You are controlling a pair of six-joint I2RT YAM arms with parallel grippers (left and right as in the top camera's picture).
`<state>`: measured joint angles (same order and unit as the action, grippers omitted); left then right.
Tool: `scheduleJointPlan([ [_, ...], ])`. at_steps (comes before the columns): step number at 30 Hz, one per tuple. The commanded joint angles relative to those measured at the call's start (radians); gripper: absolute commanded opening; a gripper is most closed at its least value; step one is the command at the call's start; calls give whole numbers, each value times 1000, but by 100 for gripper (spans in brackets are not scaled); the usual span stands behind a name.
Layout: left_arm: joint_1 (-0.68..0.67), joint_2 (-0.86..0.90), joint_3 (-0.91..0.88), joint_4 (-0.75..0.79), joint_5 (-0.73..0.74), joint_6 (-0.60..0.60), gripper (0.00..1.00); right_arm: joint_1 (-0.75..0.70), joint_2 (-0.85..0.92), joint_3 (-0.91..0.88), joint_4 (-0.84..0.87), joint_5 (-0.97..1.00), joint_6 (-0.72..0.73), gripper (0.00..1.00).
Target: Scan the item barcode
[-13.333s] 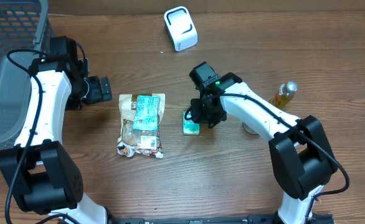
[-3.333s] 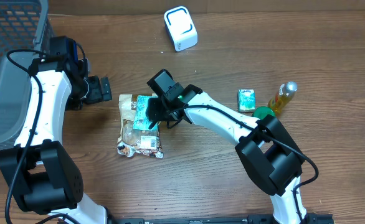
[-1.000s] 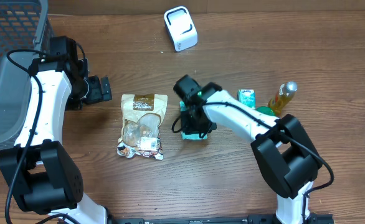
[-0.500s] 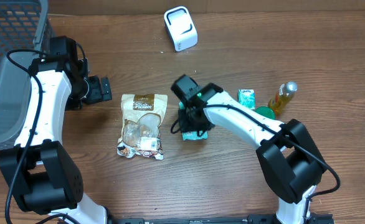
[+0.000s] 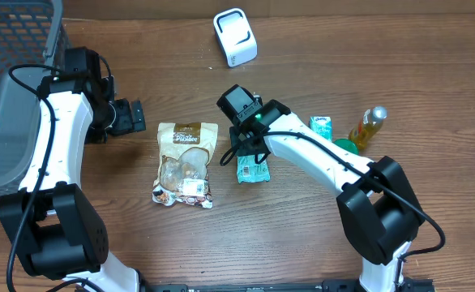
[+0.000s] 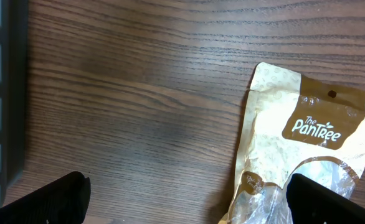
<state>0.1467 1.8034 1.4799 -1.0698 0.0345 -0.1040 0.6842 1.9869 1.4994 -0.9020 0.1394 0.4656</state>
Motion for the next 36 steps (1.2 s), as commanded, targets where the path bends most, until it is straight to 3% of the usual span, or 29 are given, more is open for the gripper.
scheduleJointPlan([
  [1,3,14,21,1,8,7,100,6,43,-10,8,24,-5,32],
  [7,3,14,21,1,8,7,100,6,110,-10,19,-13,2,32],
  [10,3,14,21,1,8,7,100,6,126,-10,19,-13,5,41],
  [13,3,14,21,1,8,7,100,6,122,2,19,-13,5,42],
  [25,3,14,21,1,8,8,100,-41,57,186,-204,-10,6,52],
  [29,3,14,21,1,8,7,99,-103,57,171,-296,-10,35,46],
  [34,3,14,21,1,8,7,100,-165,57,128,-350,-39,35,24],
  [36,3,14,21,1,8,7,100,-176,57,98,-348,-66,36,23],
])
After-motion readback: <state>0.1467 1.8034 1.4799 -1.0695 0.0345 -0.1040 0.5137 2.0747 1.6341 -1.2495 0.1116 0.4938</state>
